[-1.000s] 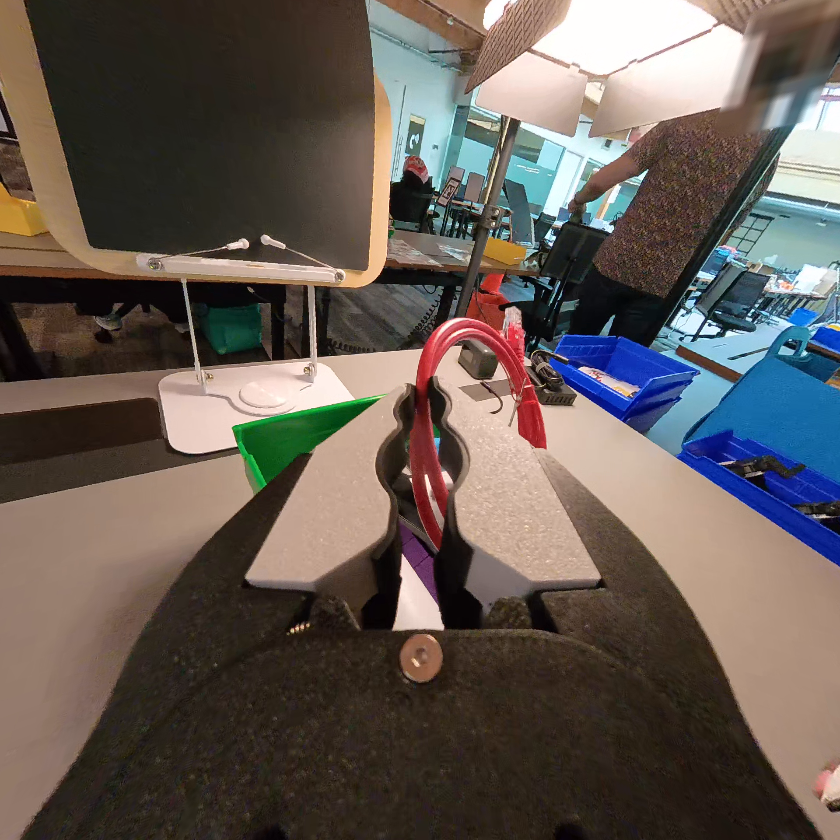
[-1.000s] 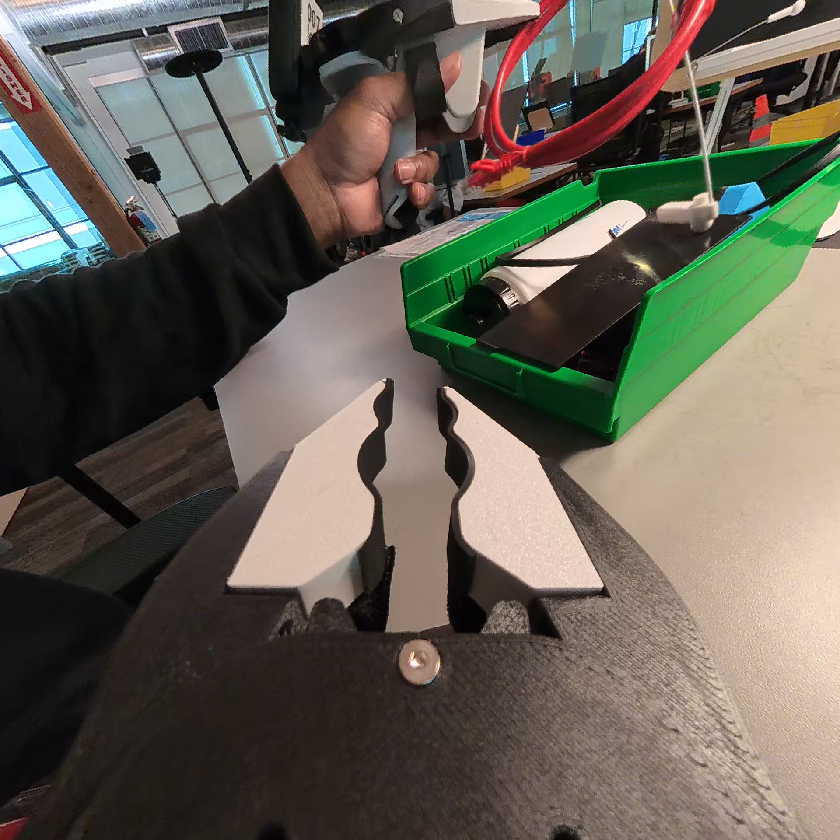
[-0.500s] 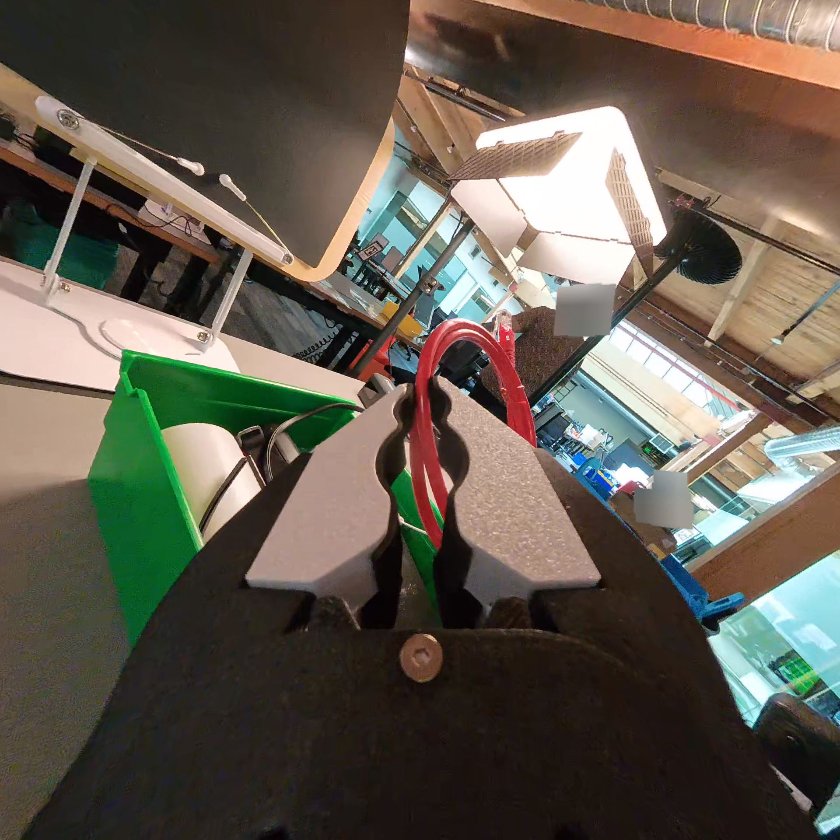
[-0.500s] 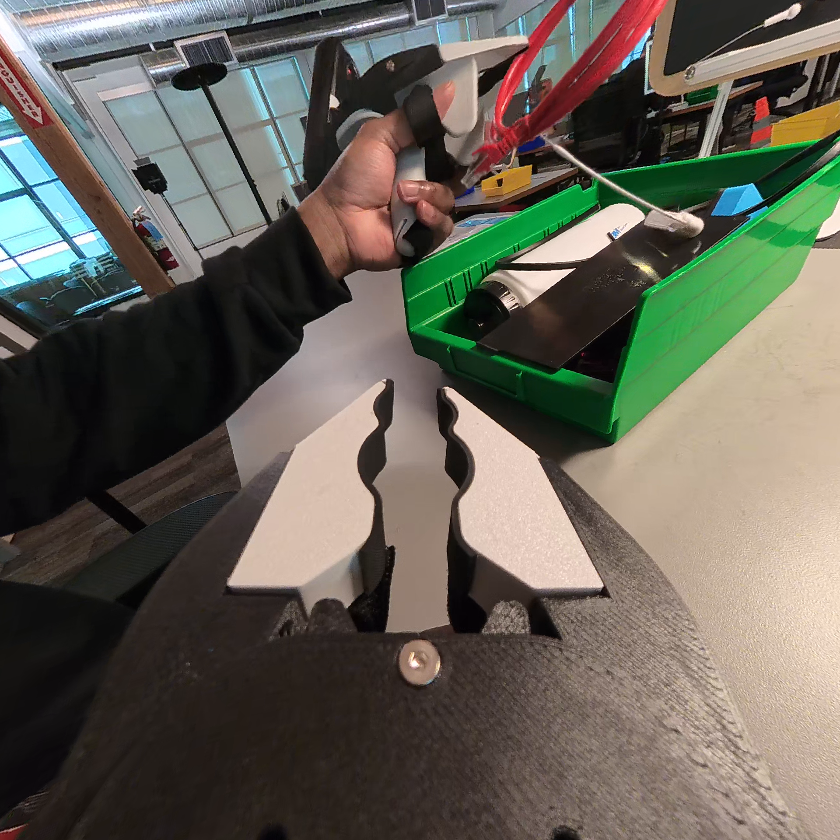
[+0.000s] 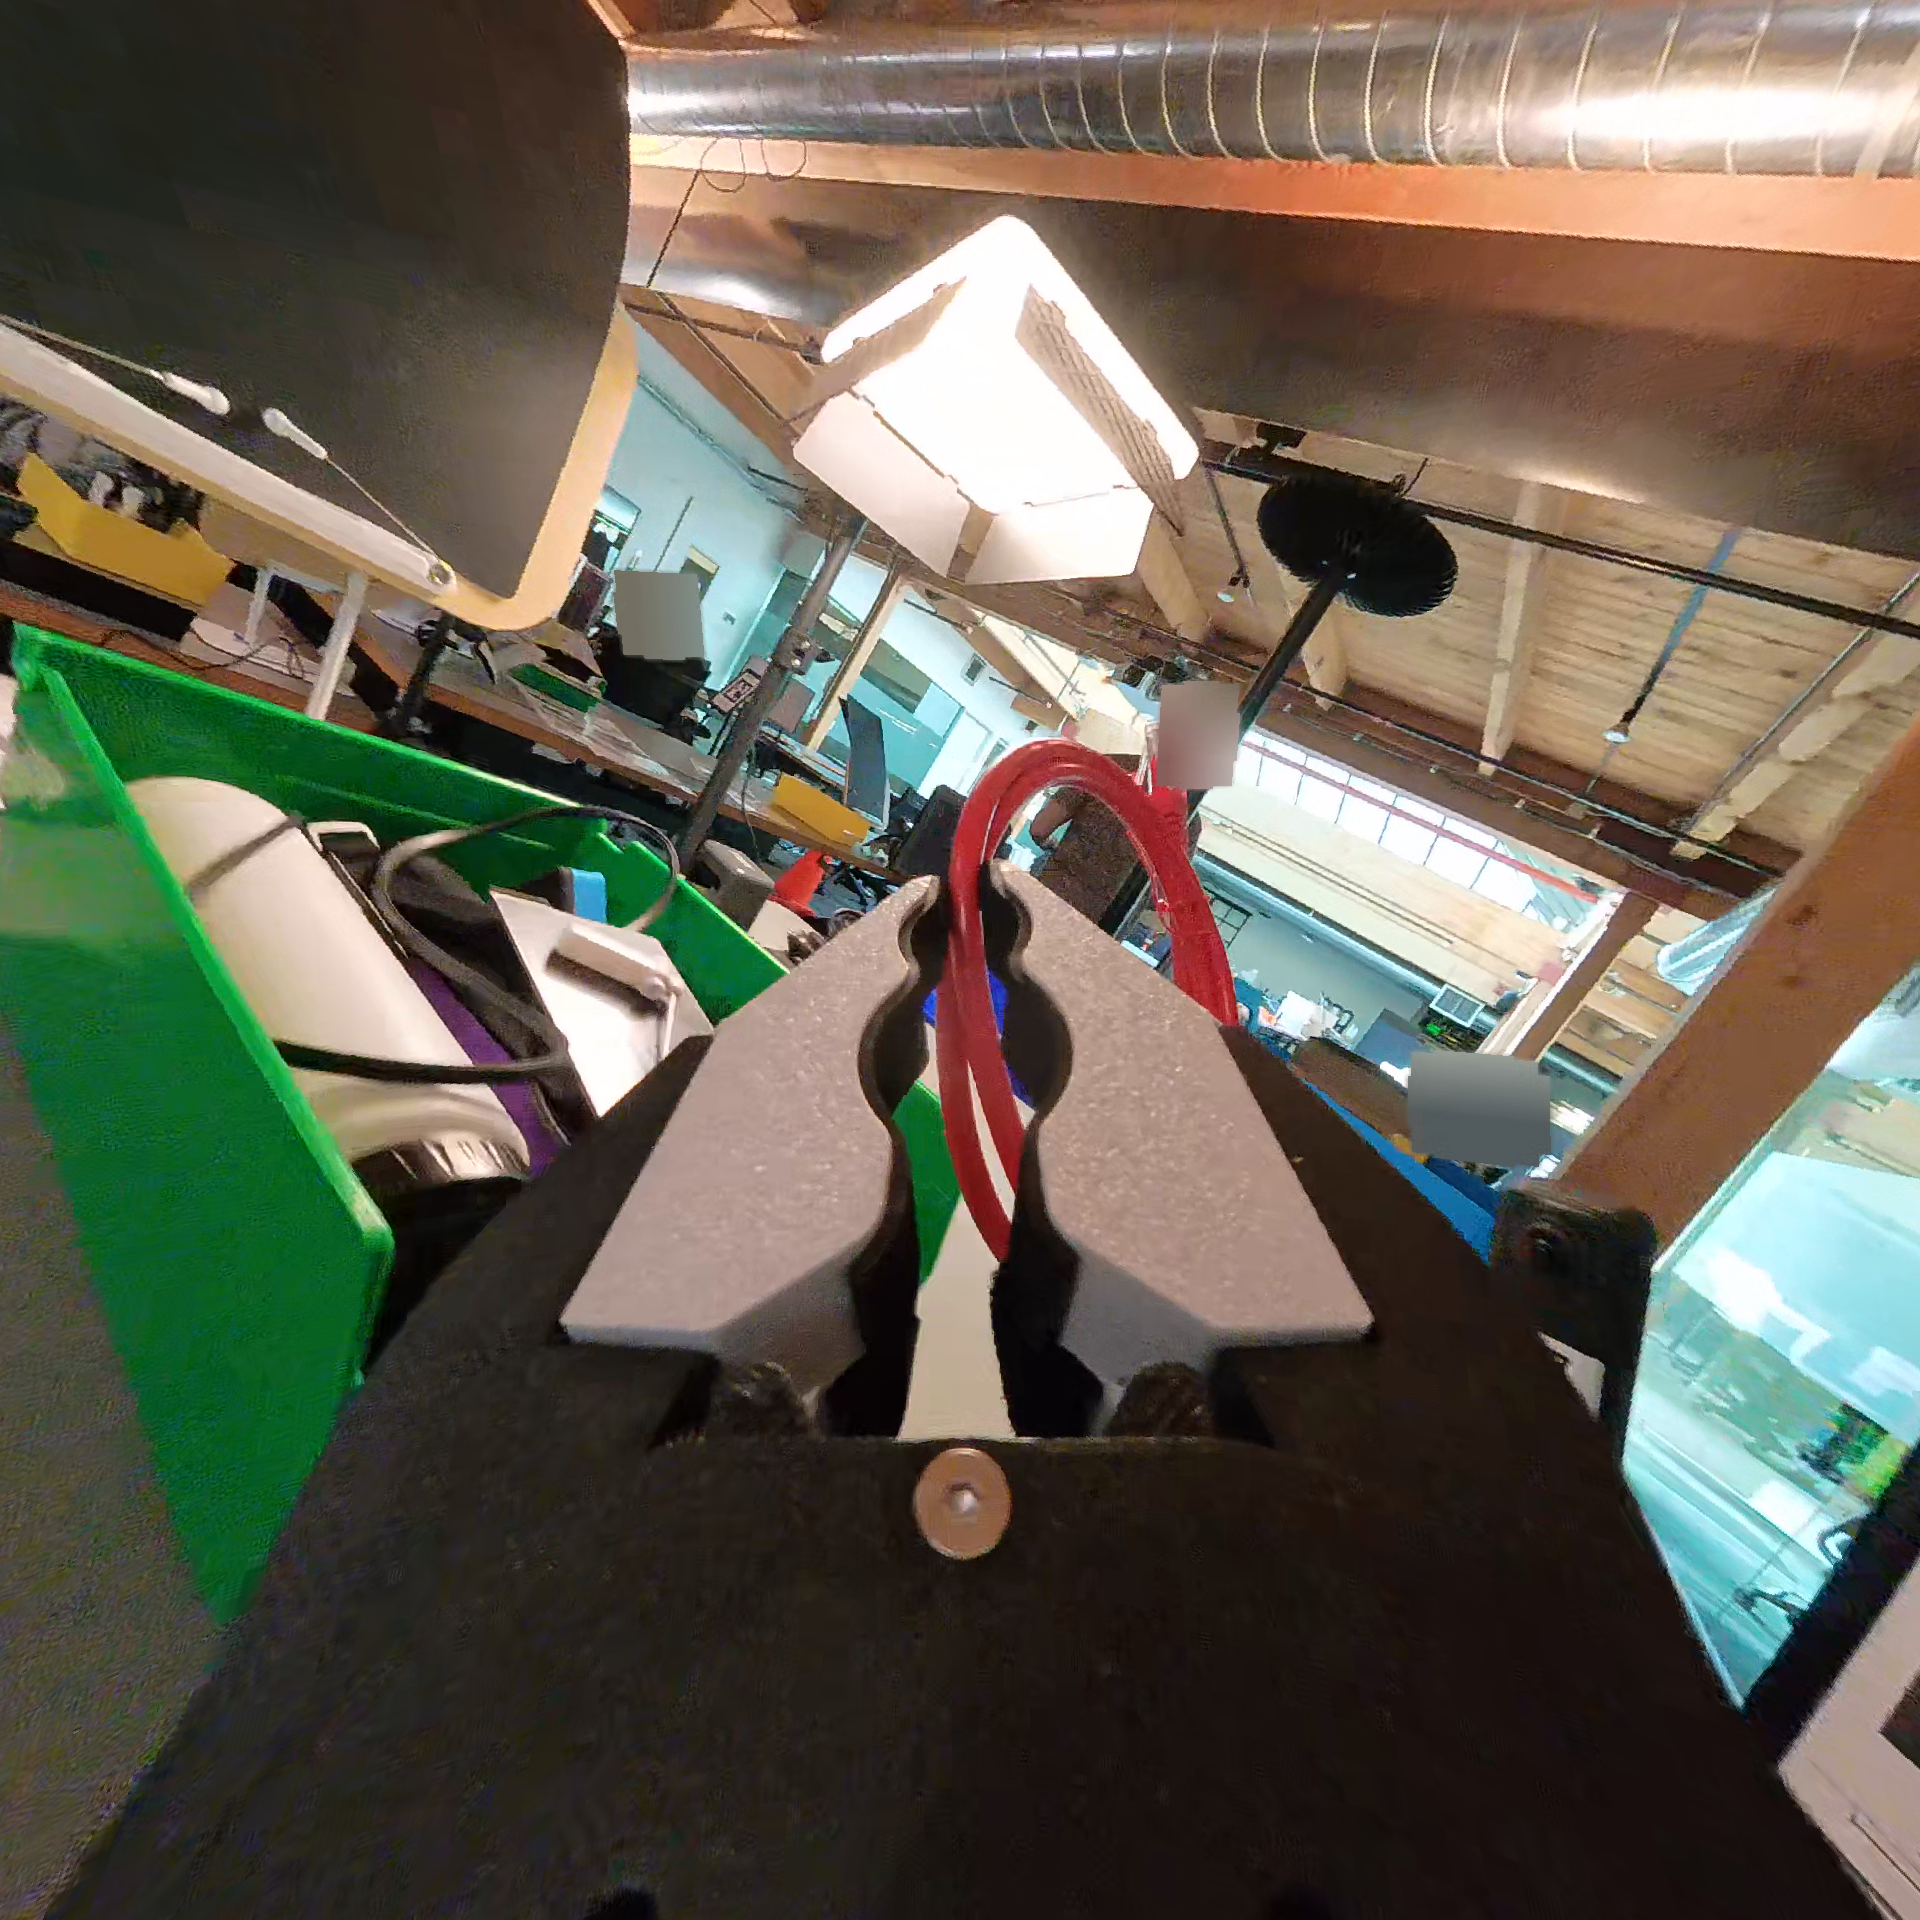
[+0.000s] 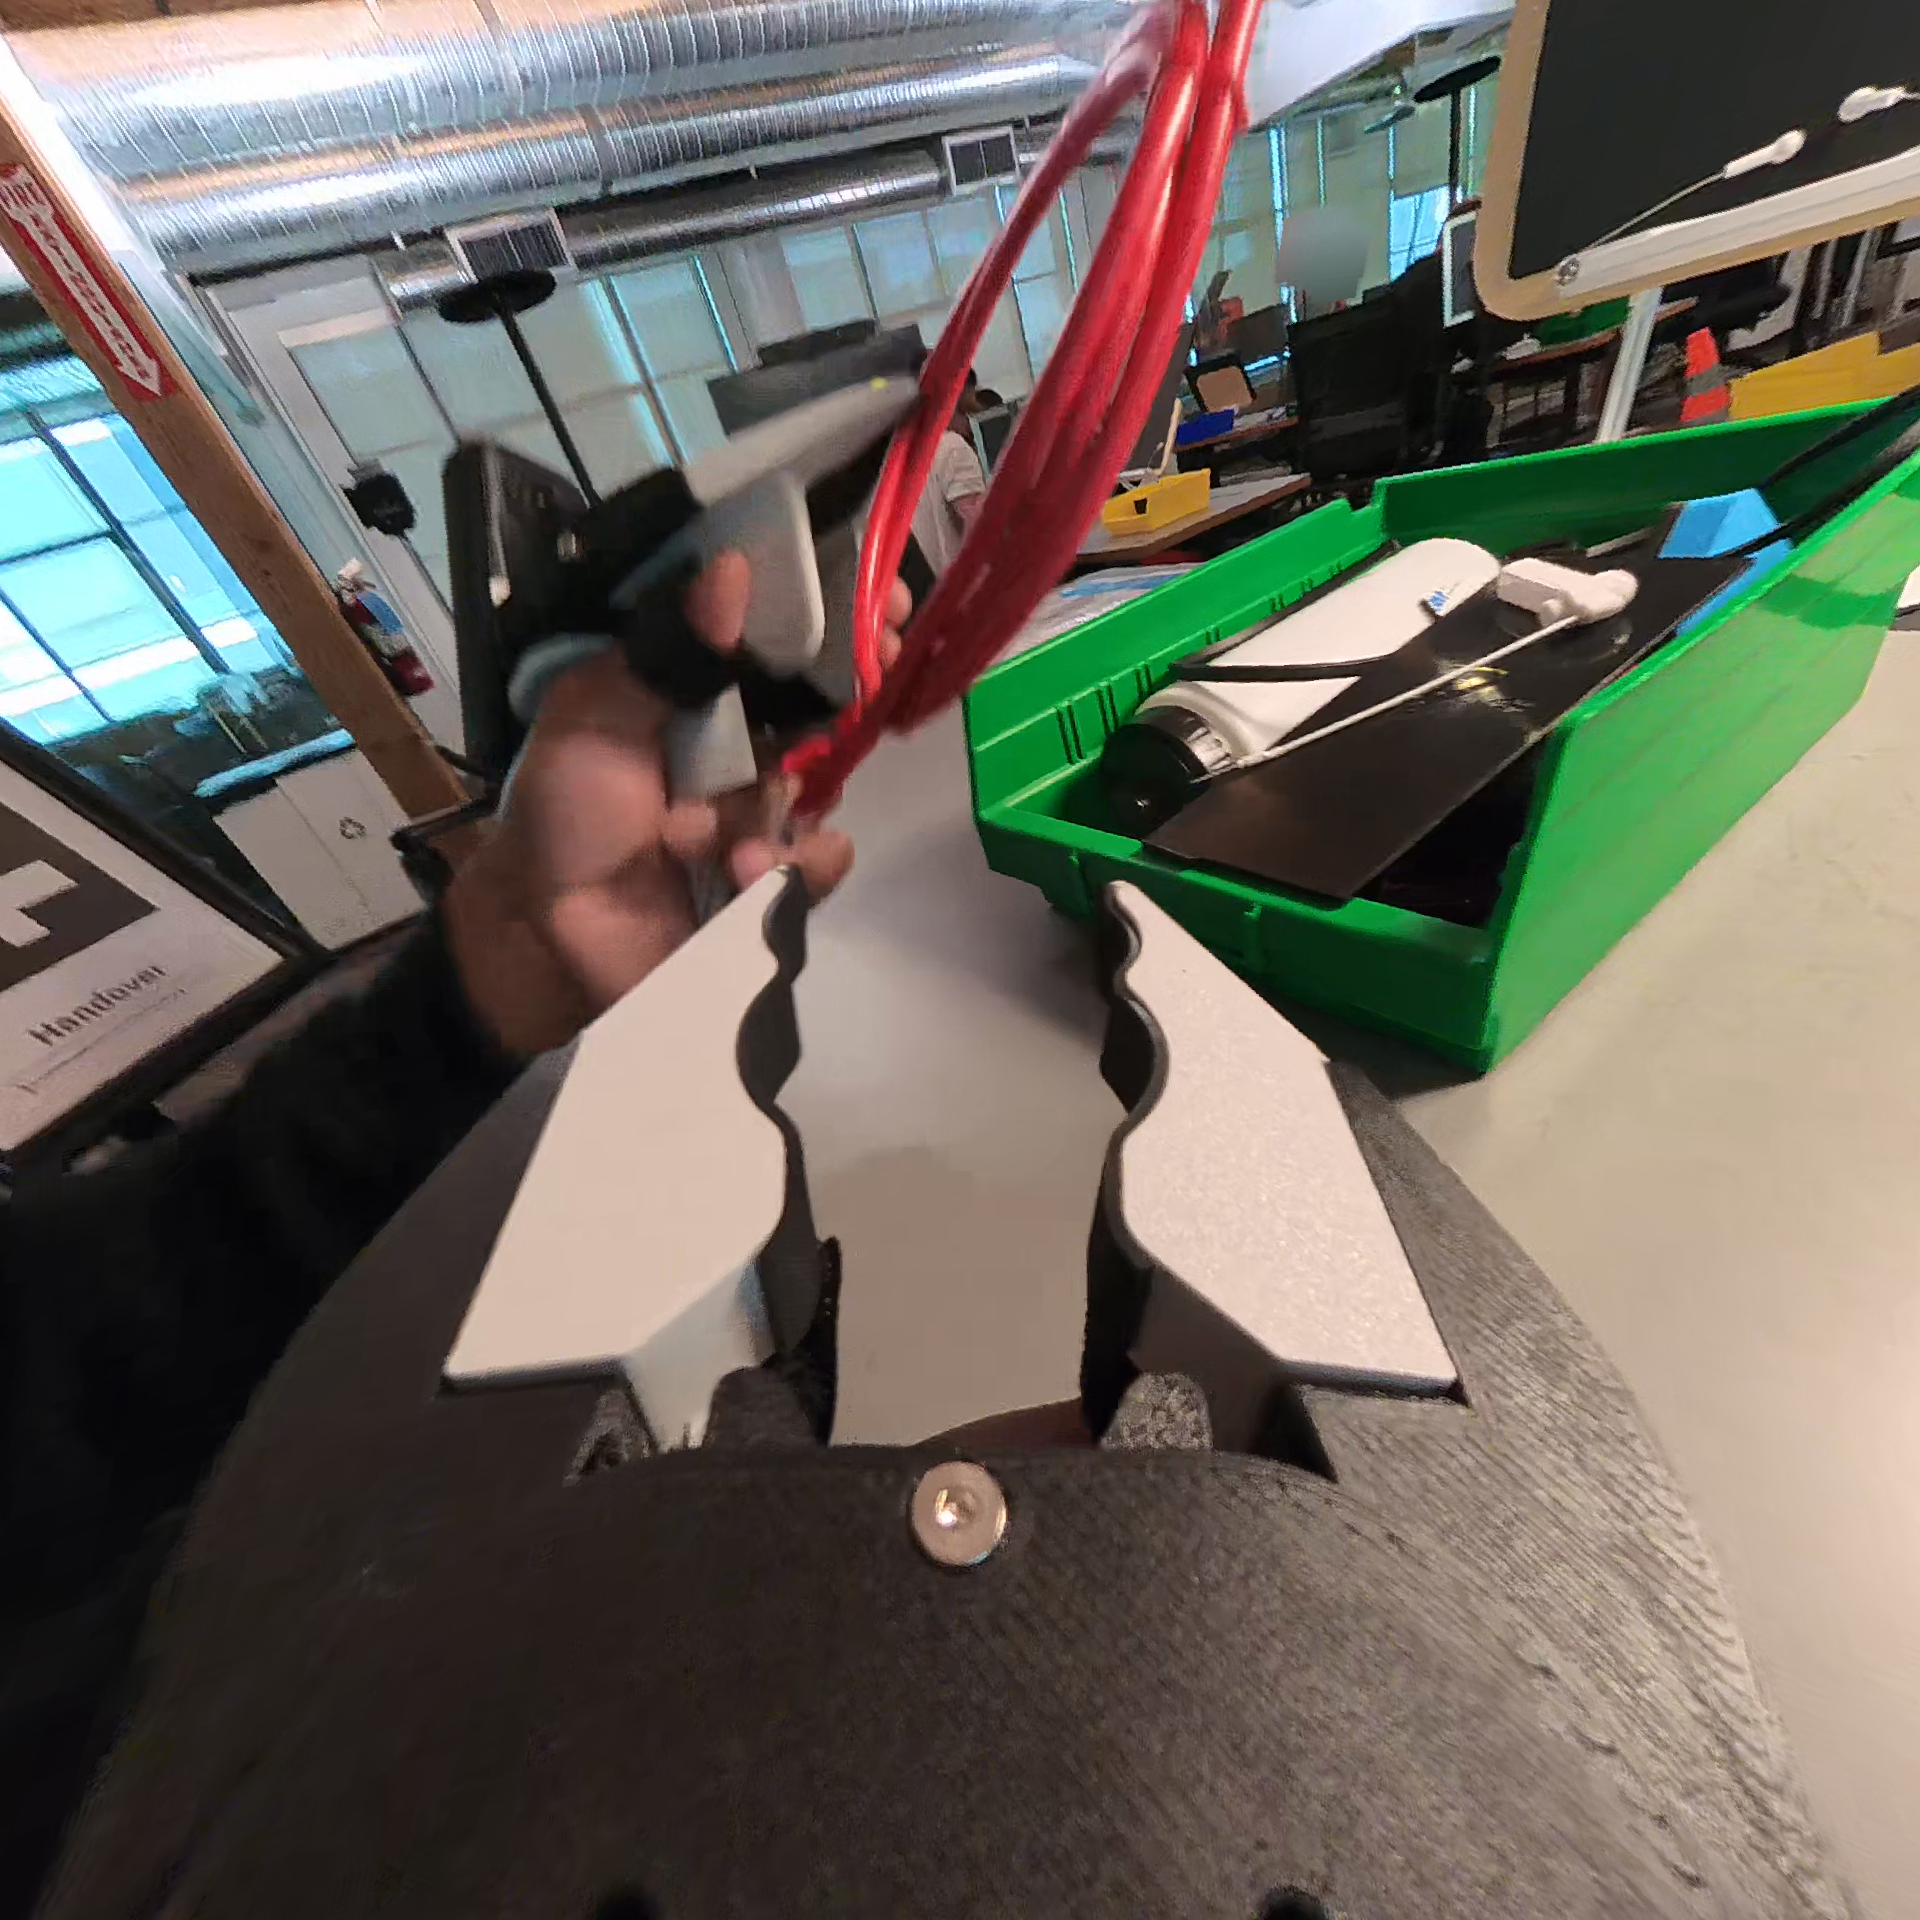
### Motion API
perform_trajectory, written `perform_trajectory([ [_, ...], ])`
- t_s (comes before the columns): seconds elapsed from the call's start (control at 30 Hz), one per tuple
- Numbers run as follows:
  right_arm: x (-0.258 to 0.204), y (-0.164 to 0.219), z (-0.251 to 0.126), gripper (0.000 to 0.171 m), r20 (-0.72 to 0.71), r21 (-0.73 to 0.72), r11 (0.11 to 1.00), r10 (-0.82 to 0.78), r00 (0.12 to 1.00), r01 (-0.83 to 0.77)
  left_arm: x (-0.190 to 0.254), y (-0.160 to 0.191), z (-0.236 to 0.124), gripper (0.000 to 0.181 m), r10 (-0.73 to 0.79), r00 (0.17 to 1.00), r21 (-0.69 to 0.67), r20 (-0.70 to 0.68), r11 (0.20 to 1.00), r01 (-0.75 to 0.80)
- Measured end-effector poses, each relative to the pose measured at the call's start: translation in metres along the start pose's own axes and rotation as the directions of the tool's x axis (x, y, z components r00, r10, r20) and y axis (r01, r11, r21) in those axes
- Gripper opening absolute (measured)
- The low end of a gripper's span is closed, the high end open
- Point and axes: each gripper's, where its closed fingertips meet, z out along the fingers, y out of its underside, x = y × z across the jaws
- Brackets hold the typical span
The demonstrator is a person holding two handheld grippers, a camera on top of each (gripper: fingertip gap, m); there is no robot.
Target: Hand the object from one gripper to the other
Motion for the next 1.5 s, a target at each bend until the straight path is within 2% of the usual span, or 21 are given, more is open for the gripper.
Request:
perform_trajectory([
  [0.1,-0.009,-0.004,0.003,0.065,0.05,0.049,0.995,0.085,0.995,-0.087,0.015,0.025,-0.018,0.006,-0.04,0.999,0.004,-0.025,0.999,0.04],
  [0.13,-0.012,-0.006,0.003,0.061,0.065,0.065,0.992,0.107,0.992,-0.111,0.019,0.03,-0.024,0.006,-0.05,0.998,0.011,-0.032,0.999,0.05],
  [0.27,-0.019,-0.007,0.001,0.028,0.071,0.095,0.988,0.115,0.991,-0.122,0.026,0.047,-0.045,0.006,-0.078,0.996,0.025,-0.039,0.997,0.079],
  [0.37,-0.025,-0.006,-0.001,0.022,0.079,0.096,0.99,0.096,0.992,-0.104,0.028,0.061,-0.058,0.006,-0.108,0.993,0.015,-0.04,0.994,0.108],
  [0.5,-0.025,-0.008,-0.004,0.017,0.042,0.098,0.994,0.038,0.998,-0.042,0.036,0.061,-0.069,0.009,-0.105,0.992,0.029,-0.066,0.994,0.108],
  [0.57,-0.024,-0.012,-0.005,0.016,0.012,0.108,0.994,0.001,1.0,-0.003,0.034,0.063,-0.072,0.016,-0.082,0.996,0.009,-0.029,0.997,0.082],
  [0.67,-0.02,-0.022,-0.01,0.014,-0.035,0.136,0.989,-0.054,0.998,0.058,0.026,0.06,-0.078,0.038,-0.079,0.996,0.013,0.034,0.997,0.078],
  [0.73,-0.016,-0.028,-0.014,0.011,-0.08,0.15,0.982,-0.1,0.992,0.111,0.027,0.056,-0.081,0.04,-0.031,0.997,0.022,0.065,0.999,0.03],
  [0.8,-0.015,-0.031,-0.015,0.009,-0.127,0.163,0.971,-0.154,0.98,0.173,0.051,0.06,-0.074,0.038,0.013,1.0,-0.032,0.002,0.999,-0.013],
  [0.9,-0.021,-0.03,-0.01,0.008,-0.143,0.157,0.958,-0.219,0.965,0.241,0.084,0.088,-0.051,0.04,0.015,0.998,-0.246,-0.065,0.969,-0.031],
  [0.97,-0.029,-0.027,-0.006,0.008,-0.126,0.15,0.95,-0.256,0.959,0.273,0.099,0.103,-0.038,0.043,-0.058,0.993,-0.355,-0.1,0.935,0.019],
  [1.07,-0.041,-0.026,-0.007,0.008,-0.107,0.144,0.927,-0.333,0.937,0.346,0.108,0.102,-0.03,0.044,-0.252,0.958,-0.378,-0.139,0.908,0.183],
  [1.17,-0.058,-0.023,-0.008,0.008,-0.028,0.166,0.901,-0.403,0.915,0.401,0.111,0.099,-0.032,0.043,-0.393,0.902,-0.392,-0.181,0.87,0.3],
  [1.23,-0.066,-0.017,-0.005,0.009,0.02,0.163,0.896,-0.421,0.907,0.412,0.112,0.094,-0.034,0.033,-0.428,0.877,-0.371,-0.218,0.868,0.331],
  [1.27,-0.065,-0.013,-0.003,0.009,0.021,0.15,0.895,-0.427,0.904,0.419,0.114,0.091,-0.036,0.02,-0.435,0.868,-0.356,-0.24,0.871,0.339],
  [1.37,-0.063,-0.007,0.001,0.011,0.006,0.123,0.891,-0.441,0.898,0.437,0.115,0.088,-0.041,0.011,-0.371,0.889,-0.337,-0.267,0.901,0.274],
  [1.5,-0.062,-0.01,-0.004,0.03,0.008,0.112,0.892,-0.441,0.897,0.438,0.109,0.069,-0.048,0.007,-0.135,0.953,-0.225,-0.273,0.972,0.074],
])
